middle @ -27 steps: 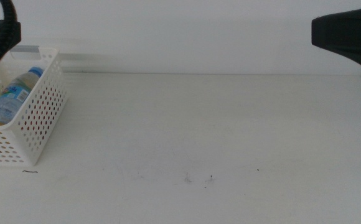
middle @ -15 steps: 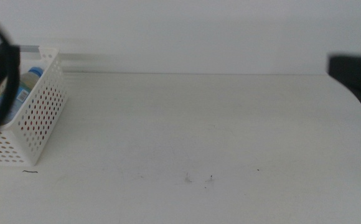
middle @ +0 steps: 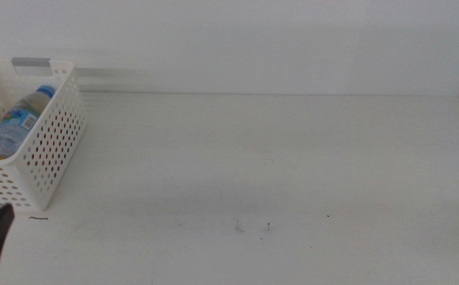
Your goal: Use arms to grab the bottles and put them into the dustbin to the left of the table.
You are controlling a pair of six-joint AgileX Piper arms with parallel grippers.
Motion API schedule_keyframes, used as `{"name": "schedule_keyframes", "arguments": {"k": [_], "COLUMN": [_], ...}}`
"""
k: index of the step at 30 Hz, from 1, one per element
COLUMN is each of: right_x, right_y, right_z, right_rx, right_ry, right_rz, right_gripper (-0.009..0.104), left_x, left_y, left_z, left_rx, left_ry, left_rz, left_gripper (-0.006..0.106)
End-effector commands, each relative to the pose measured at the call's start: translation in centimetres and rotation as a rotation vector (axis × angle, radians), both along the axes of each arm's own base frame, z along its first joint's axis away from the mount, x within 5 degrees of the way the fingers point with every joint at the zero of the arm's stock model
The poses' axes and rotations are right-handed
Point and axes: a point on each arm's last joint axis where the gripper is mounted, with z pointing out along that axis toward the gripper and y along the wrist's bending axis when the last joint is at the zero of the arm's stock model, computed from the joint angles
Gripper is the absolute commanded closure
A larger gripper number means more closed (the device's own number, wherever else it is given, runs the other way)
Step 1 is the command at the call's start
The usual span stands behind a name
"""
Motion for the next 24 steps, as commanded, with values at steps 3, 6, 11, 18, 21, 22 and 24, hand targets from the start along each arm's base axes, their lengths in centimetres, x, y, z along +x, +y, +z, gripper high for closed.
{"name": "schedule_keyframes", "arguments": {"k": [3,6,11,18,21,22,24], "right_x": [-1.1,-1.2,-1.2,-1.2,-1.2,-1.2,-1.2], "right_y": [-0.1,-0.1,-0.1,-0.1,-0.1,-0.1,-0.1], "right_z": [-3.0,-3.4,-3.5,-3.5,-3.5,-3.5,-3.5], "right_rx": [-0.005,-0.005,0.002,0.002,0.002,0.002,0.002], "right_ry": [-0.043,-0.041,-0.034,-0.034,-0.034,-0.034,-0.034], "right_rz": [-0.009,-0.010,-0.009,-0.009,-0.009,-0.009,-0.009], "right_gripper": [0.026,0.026,0.026,0.026,0.026,0.026,0.026], "left_x": [-0.8,-1.0,-1.0,-0.9,-0.9,-0.9,-0.8], "left_y": [0.1,0.2,0.5,0.6,0.6,0.7,0.8], "left_z": [-1.6,-2.9,-4.8,-5.5,-5.5,-5.7,-6.3], "left_rx": [-0.042,-0.074,-0.108,-0.136,-0.136,-0.112,-0.077], "left_ry": [-0.049,-0.047,-0.036,-0.023,-0.023,-0.019,-0.022], "left_rz": [0.010,0.032,0.085,0.116,0.116,0.120,0.135], "left_gripper": [0.007,0.007,0.007,0.007,0.007,0.007,0.007]}}
